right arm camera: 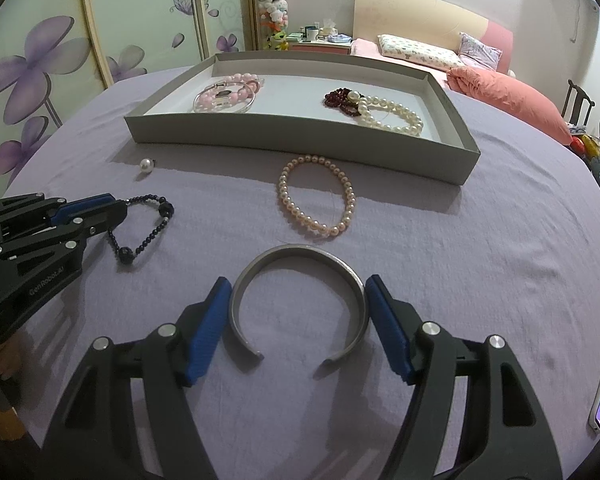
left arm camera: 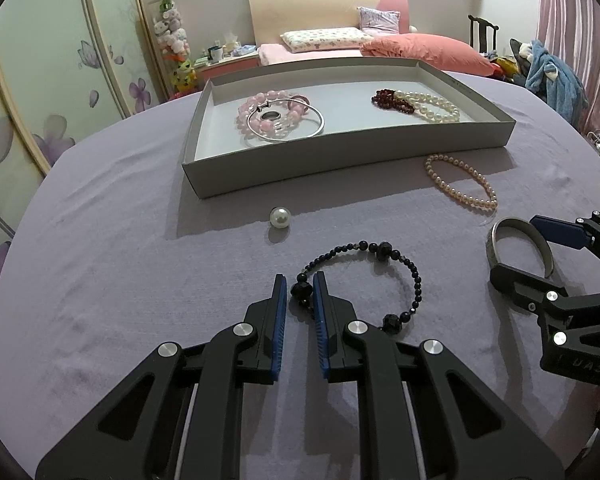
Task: Organize jewelry
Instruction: 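Grasp the black beaded bracelet with the left tool while the right tool grasps the silver bangle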
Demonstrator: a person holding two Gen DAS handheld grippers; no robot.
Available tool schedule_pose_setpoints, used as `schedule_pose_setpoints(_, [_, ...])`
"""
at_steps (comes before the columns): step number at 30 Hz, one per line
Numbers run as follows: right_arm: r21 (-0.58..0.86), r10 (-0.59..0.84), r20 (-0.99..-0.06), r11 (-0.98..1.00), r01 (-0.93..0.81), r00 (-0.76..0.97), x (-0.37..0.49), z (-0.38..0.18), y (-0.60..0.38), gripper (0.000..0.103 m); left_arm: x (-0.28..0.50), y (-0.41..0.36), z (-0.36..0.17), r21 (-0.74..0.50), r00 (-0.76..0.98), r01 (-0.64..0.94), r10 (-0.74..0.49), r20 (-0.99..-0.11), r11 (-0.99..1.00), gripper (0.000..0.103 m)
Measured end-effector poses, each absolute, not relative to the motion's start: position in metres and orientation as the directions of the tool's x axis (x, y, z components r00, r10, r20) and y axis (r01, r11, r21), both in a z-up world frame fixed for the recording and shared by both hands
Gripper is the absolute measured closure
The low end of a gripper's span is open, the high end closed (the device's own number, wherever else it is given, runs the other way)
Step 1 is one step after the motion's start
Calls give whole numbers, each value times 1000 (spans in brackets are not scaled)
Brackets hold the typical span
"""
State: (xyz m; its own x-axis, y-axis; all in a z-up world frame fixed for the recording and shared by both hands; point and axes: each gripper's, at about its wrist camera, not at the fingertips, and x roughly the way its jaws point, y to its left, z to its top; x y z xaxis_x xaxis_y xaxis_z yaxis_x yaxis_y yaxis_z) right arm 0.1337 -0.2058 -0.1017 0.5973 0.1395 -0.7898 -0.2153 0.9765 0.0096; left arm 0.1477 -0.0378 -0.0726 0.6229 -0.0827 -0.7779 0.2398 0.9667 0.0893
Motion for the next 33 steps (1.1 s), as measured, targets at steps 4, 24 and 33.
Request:
schedule_pose_setpoints(4, [8, 138, -789, 977, -215, 598, 134, -102, -205, 36, 147, -38, -73, 93, 626, 240, -80, -776, 966, 88])
schedule_pose_setpoints(24, [133, 210, -710, 977, -165, 672, 129, -80, -220, 37, 135, -12, -44, -109, 679, 214, -228, -698, 971, 91])
schedule_pose_setpoints(33, [155, 222, -606, 975, -160, 764, 118, -56, -215, 37, 124, -9, -28, -167, 729, 213, -270, -628, 963, 91])
